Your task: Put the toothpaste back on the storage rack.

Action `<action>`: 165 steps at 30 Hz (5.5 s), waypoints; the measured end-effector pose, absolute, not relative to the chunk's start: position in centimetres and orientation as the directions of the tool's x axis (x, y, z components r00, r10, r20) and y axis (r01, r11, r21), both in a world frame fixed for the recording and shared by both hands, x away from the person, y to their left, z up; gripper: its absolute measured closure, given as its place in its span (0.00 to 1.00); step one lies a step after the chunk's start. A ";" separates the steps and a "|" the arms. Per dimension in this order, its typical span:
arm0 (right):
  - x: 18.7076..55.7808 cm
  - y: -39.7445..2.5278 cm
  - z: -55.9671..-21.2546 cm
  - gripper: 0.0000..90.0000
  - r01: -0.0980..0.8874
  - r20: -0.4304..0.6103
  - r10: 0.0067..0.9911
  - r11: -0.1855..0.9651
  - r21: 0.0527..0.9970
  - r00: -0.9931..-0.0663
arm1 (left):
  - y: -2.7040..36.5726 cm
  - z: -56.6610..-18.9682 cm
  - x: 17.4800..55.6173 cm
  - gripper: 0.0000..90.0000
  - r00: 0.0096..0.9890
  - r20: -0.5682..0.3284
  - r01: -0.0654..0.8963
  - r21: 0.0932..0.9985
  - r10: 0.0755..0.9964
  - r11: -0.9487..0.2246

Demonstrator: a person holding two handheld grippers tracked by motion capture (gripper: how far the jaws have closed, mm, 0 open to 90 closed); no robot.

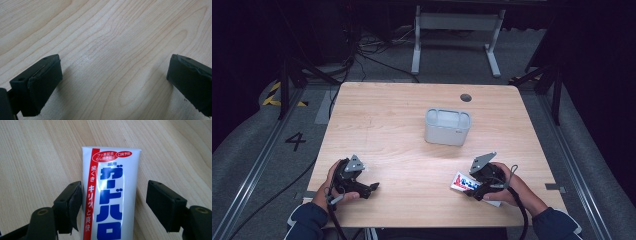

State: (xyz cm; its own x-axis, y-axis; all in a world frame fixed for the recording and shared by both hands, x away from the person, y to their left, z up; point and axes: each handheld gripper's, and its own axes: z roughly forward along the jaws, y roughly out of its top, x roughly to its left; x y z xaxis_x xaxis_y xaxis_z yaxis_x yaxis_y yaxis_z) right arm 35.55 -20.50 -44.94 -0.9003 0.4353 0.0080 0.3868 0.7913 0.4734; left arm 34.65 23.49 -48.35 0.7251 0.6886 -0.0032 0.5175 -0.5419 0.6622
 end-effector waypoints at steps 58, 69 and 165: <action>35.5 -18.5 -44.3 0.62 0.307 -0.018 0.335 0.884 0.352 -0.942 | 23.5 -48.3 34.7 0.01 0.728 -0.002 0.516 0.662 0.686 -0.544; 35.7 -18.3 -44.7 0.55 0.324 -0.003 0.345 0.884 0.336 -0.938 | 23.5 -48.3 34.7 0.01 0.728 -0.002 0.515 0.661 0.685 -0.545; 37.0 -22.4 -32.5 0.72 0.184 -0.098 0.480 0.506 0.843 -0.872 | 23.5 -48.3 34.7 0.01 0.728 -0.002 0.515 0.662 0.686 -0.545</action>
State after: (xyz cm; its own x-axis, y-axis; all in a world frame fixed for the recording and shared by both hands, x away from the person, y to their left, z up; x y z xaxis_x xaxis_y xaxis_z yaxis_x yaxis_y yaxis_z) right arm 37.01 -22.37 -32.49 -0.8718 0.4799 -0.0979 0.1838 0.5058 0.8428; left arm 34.67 23.53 -48.34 0.7281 0.6855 -0.0024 0.5151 -0.5448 0.6617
